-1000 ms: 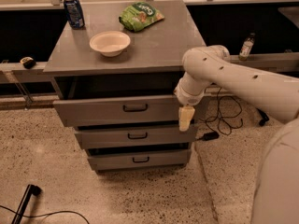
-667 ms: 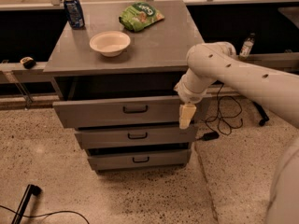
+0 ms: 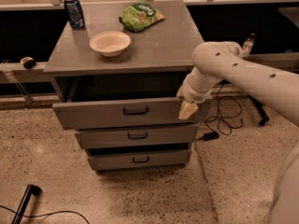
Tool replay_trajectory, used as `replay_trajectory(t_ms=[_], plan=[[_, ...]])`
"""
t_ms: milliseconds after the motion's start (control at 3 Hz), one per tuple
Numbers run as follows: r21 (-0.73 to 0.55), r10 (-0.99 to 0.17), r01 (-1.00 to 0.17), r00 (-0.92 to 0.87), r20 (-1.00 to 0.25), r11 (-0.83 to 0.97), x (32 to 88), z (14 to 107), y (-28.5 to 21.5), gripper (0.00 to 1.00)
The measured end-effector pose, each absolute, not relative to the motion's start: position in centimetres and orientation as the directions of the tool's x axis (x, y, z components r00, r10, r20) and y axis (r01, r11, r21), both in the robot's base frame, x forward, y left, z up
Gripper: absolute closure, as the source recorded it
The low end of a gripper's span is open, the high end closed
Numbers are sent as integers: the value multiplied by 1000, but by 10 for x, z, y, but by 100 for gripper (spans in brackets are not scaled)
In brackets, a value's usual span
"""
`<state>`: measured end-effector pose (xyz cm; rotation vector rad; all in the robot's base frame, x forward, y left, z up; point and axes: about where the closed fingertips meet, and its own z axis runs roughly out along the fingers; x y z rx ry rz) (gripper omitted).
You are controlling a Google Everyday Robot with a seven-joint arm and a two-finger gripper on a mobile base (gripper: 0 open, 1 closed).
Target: Open top drawer
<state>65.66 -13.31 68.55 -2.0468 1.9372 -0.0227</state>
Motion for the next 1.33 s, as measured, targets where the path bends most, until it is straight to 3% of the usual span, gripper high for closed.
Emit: replay_trajectory(t_ms=[333, 667, 1333], plan=[[-240, -975, -970, 79, -206, -28, 656, 685, -133, 43], [-216, -977, -975, 88, -195, -44, 642, 687, -131, 35], [-131, -986, -988, 99, -134, -81, 582, 691, -122, 34]])
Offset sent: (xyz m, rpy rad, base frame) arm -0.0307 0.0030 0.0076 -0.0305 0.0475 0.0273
